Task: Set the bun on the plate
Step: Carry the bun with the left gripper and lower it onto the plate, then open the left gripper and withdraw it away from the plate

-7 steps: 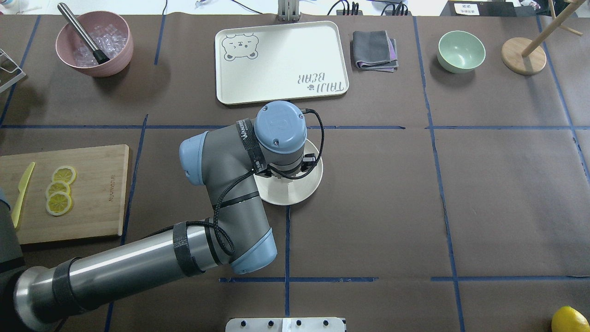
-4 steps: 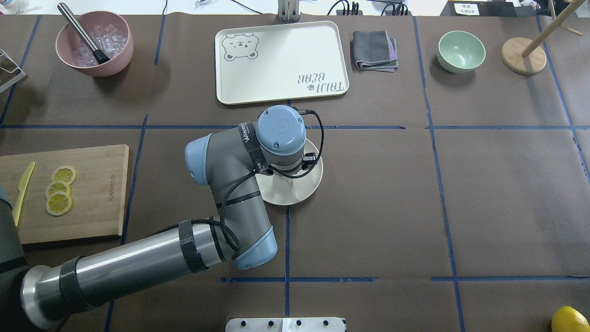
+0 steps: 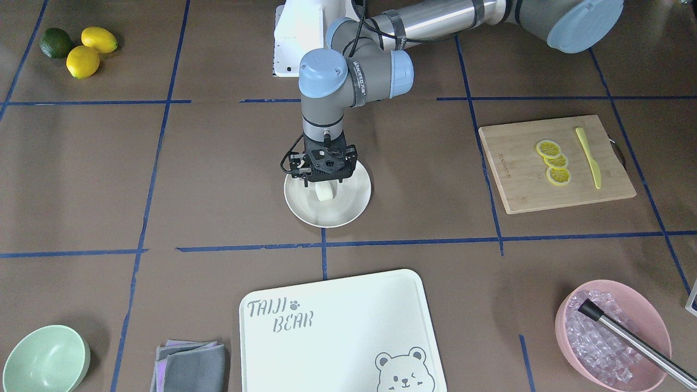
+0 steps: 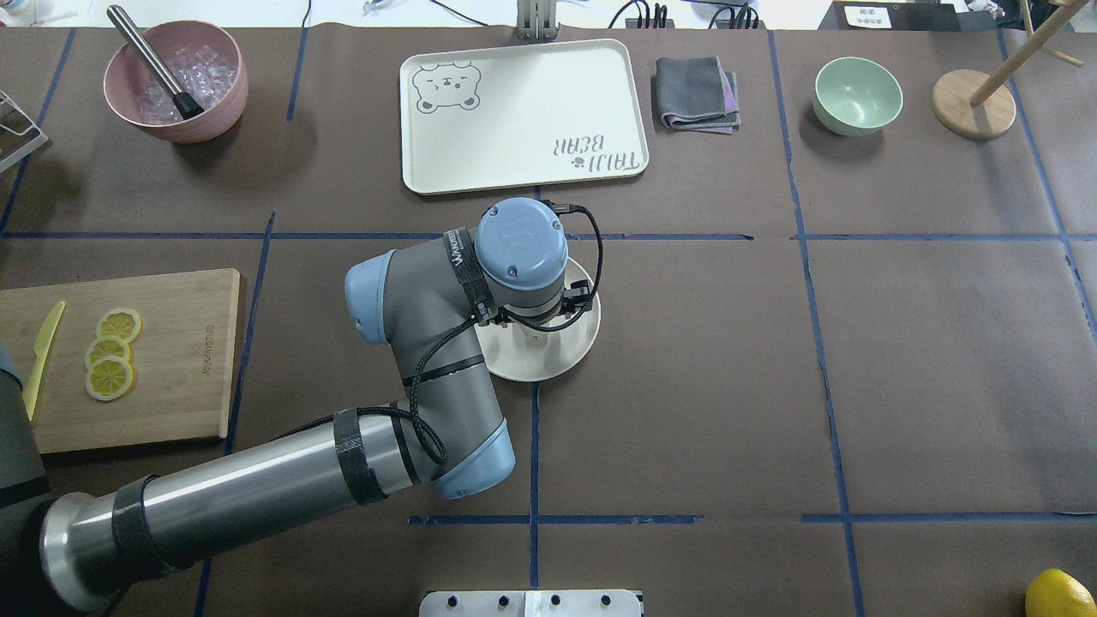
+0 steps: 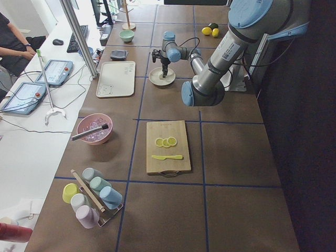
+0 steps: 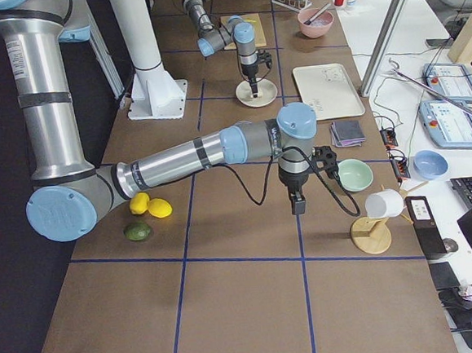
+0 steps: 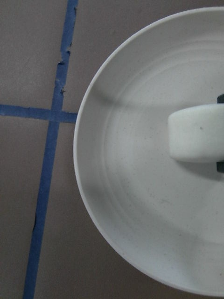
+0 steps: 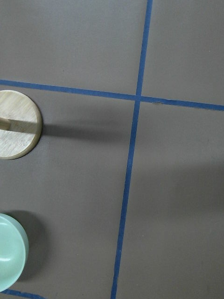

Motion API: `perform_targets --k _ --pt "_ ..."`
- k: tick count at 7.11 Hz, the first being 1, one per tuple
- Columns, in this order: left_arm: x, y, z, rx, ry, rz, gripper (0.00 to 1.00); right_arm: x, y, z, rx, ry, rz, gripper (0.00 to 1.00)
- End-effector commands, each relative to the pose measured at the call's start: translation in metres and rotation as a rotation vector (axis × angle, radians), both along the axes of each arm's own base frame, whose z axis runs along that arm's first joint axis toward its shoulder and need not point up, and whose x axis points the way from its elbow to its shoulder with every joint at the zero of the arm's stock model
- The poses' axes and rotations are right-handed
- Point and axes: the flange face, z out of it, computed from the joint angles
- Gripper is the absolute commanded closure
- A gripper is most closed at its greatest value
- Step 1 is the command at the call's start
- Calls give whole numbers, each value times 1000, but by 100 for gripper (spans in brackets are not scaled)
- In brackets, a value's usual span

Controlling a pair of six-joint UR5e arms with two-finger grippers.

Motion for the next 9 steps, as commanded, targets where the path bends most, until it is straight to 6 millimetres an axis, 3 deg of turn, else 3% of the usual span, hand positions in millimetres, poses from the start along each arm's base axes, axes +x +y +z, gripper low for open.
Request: perform_targets --k 1,2,3,5,7,9 --pt "-33 -11 -17 6 -14 -14 1 1 3 5 -6 1 -1 0" --pt "-70 -15 -28 34 -76 13 1 1 8 11 -14 3 -7 0" --pt "-115 -15 -18 67 -114 51 1 2 16 22 -15 8 -27 0" --pt "-240 -39 47 80 -116 127 1 7 41 53 -36 10 -62 0" --pt "-353 -74 80 109 -170 219 1 16 58 74 -43 -4 -63 0" --pt "-452 -91 133 124 -230 287 1 19 67 132 -4 -15 -49 0"
